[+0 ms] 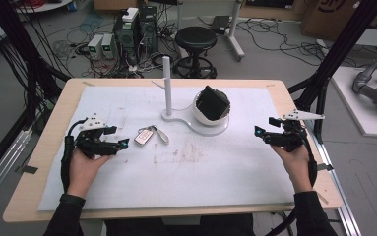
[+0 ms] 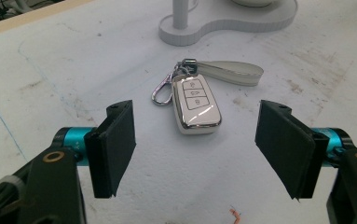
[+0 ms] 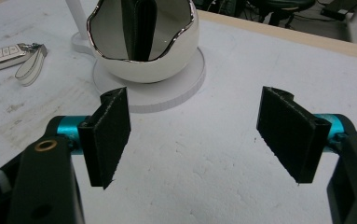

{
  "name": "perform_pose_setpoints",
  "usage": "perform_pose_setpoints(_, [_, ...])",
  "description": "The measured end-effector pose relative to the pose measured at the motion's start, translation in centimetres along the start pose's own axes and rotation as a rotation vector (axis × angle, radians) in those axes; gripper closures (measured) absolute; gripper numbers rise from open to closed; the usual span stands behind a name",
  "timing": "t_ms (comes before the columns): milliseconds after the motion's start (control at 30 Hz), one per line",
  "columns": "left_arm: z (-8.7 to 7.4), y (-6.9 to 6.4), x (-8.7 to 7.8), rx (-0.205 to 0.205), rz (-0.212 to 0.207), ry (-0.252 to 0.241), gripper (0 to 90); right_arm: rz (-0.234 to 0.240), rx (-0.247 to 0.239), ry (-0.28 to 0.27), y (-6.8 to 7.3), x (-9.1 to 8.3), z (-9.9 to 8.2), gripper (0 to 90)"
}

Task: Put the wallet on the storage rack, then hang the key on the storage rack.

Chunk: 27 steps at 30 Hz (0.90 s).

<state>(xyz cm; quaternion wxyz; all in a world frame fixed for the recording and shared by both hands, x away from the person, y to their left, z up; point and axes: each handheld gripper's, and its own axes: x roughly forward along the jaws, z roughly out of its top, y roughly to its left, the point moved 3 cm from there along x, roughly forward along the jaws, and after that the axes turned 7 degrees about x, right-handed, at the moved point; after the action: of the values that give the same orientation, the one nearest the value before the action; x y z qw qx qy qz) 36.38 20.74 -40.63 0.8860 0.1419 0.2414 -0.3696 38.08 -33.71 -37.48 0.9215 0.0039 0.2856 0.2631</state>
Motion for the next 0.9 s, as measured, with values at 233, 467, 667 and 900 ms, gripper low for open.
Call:
perform_pose_setpoints(233, [-0.3,0.0,-0.5,0.006,0.001,-0.009,28.6,0.001,-0.004,0.004,0.4,0.7,0.6,26.1])
perform_pose_setpoints(467, [-0.2,0.3,-0.8,-0.009,0.014,-0.026,28.6,-0.008,-0.017,0.03,0.7,1.2,0.4,26.0])
perform_pose_setpoints(667, [0.2,0.0,-0.6,0.008,0.013,-0.027,28.6,-0.015,-0.01,0.02,0.1,0.8,0.2,26.0])
perform_pose_setpoints(900, [0.6,-0.1,-0.5,0.014,0.004,-0.029,28.6,-0.026,0.007,0.026,-0.3,0.9,-0.3,26.0])
